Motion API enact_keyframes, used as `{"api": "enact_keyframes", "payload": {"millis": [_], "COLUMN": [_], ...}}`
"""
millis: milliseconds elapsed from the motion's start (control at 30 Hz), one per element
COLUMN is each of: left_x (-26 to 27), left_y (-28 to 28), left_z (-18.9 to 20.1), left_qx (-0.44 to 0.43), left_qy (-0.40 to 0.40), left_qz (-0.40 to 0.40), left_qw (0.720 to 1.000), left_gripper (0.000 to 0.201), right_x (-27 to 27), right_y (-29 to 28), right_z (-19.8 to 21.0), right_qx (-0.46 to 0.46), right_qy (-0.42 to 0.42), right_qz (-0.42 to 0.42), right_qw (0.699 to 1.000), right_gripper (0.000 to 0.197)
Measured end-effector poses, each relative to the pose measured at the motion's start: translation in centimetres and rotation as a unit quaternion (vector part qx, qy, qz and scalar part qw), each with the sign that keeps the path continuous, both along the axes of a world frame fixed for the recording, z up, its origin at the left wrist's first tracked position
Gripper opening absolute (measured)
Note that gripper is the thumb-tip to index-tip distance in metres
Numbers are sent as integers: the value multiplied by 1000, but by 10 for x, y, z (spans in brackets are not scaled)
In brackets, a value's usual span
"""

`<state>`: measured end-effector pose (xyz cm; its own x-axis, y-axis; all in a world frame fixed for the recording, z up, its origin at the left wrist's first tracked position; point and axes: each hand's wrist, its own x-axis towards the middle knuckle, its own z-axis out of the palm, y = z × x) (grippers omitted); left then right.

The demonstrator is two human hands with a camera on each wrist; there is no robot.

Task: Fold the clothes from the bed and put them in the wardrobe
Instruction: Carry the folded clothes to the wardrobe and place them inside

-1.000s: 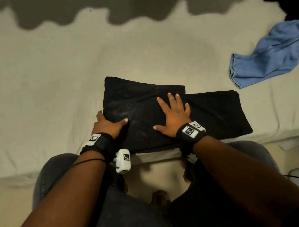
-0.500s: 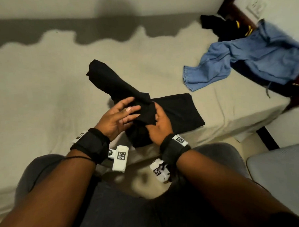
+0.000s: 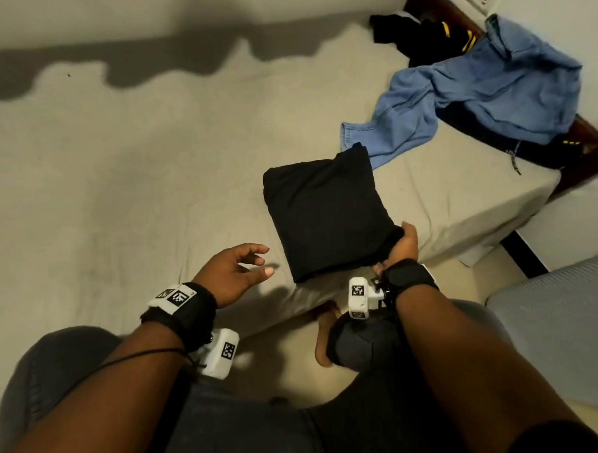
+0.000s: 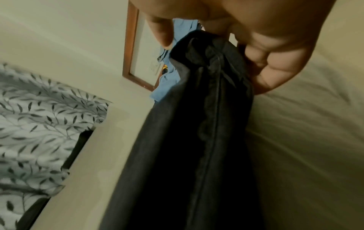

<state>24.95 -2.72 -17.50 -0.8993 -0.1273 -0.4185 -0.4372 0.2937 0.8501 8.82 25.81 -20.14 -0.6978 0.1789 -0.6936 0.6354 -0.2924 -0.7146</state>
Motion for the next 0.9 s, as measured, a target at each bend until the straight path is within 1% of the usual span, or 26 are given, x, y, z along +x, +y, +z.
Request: {"api": "enact_keyframes", "payload": {"millis": [67, 100, 133, 167, 267, 300, 333, 400, 433, 467, 500, 533, 567, 600, 633, 667, 700, 767, 800, 867, 900], "left_x": [0, 0, 1, 2, 4, 6, 7, 10, 13, 16, 20, 24, 28, 33, 39, 43, 49, 57, 62, 72, 77], "left_y": [-4, -5, -7, -9, -12, -13, -14, -18, -20, -24, -28, -34, -38, -43, -48, -55, -61, -74, -84, -100, -106], "left_z": [-2, -2, -4, -3, 0, 4, 7, 13, 17, 19, 22, 24, 27, 28, 31, 31, 33, 34, 30, 25, 20], "left_qx": [-5, -10, -14, -16, -27, -28, -26, -30, -30, -27, -23, -19, -13, -8, 1, 18, 46, 99, 104, 91, 71], "left_qy": [-4, -7, -11, -14, -17, -13, -9, -3, 2, 8, 16, 24, 34, 45, 55, 59, 59, 41, 26, -6, -14], "left_qz": [9, 11, 13, 16, 18, 21, 24, 32, 40, 51, 64, 78, 91, 105, 125, 149, 184, 256, 287, 328, 341], "left_qw": [1000, 1000, 1000, 1000, 999, 999, 999, 999, 999, 998, 998, 996, 995, 993, 991, 987, 980, 961, 952, 940, 937], "left_gripper": [35, 35, 35, 35, 36, 36, 36, 37, 36, 36, 35, 34, 32, 30, 26, 22, 20, 30, 38, 47, 45], "right_x": [-10, -17, -22, -21, -13, -14, -14, -13, -13, -11, -8, 0, 8, 19, 29, 42, 56, 83, 100, 136, 151], "right_y": [1, 3, 4, 3, -9, -10, -13, -20, -27, -36, -46, -59, -69, -81, -94, -110, -127, -162, -177, -201, -207], "right_z": [-3, -10, -13, -6, 20, 20, 25, 37, 42, 49, 62, 81, 98, 115, 126, 134, 137, 125, 115, 93, 86], "right_qx": [11, 33, 55, 71, 90, 101, 107, 72, 41, 39, 57, 96, 143, 188, 232, 266, 293, 336, 348, 320, 294], "right_qy": [2, 0, -6, -15, -37, -40, -37, -2, 35, 89, 163, 241, 314, 381, 442, 486, 507, 493, 465, 389, 366], "right_qz": [11, 12, 24, 41, 80, 82, 82, 70, 57, 47, 45, 62, 103, 151, 200, 244, 288, 415, 498, 656, 708], "right_qw": [1000, 999, 998, 997, 992, 991, 990, 995, 997, 994, 984, 964, 933, 893, 843, 796, 758, 687, 644, 562, 527], "right_gripper": [73, 75, 71, 64, 27, 22, 25, 34, 32, 29, 31, 33, 32, 29, 27, 27, 31, 49, 60, 84, 89]}}
